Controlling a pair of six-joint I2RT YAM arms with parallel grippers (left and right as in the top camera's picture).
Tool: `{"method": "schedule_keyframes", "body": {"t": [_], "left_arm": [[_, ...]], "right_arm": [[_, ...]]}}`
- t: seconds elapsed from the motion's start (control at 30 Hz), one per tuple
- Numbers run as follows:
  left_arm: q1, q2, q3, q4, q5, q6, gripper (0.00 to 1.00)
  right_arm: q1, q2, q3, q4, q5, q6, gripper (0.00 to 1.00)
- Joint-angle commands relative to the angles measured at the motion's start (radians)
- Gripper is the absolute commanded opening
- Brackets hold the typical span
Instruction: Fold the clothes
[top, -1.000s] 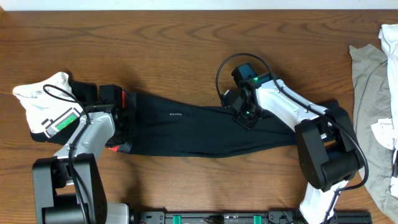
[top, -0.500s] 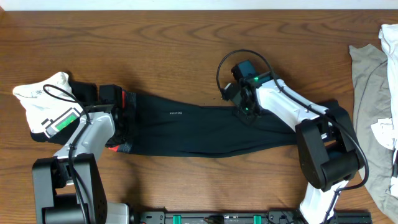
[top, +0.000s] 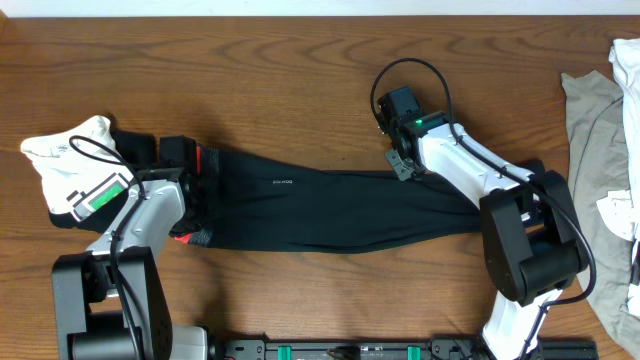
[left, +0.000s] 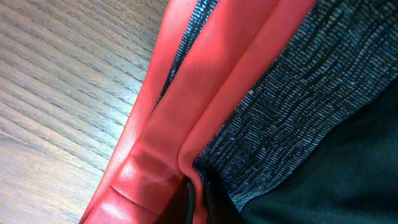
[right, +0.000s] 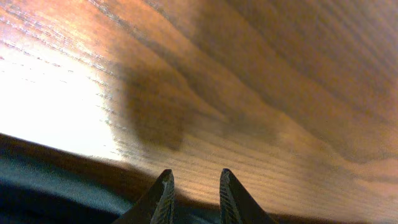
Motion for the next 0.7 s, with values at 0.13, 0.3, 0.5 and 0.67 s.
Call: {"method": "schedule_keyframes", "body": {"t": [0.13, 0.3, 0.5, 0.67], "left_arm": [[0.013, 0.052, -0.061, -0.027, -0.038, 0.02, 0.07], [0.013, 0.052, -0.061, -0.027, -0.038, 0.02, 0.07], [0.013, 0.018, -0.04, -0.055, -0.038, 0.029, 0.06], [0.013, -0.111, -0.023, -0.072, -0.039, 0.028, 0.28]], "right_arm": [[-0.001, -0.197, 0.019, -0.011, -0.415, 0.059, 0.24], [0.025, -0.247, 0.018, -0.095, -0.596, 0.06, 0.16], [0.014, -0.22, 0.01, -0.186, -0.459, 0.284, 0.09], [-0.04, -0.223, 0.01, -0.195, -0.432, 0.312, 0.15]]}}
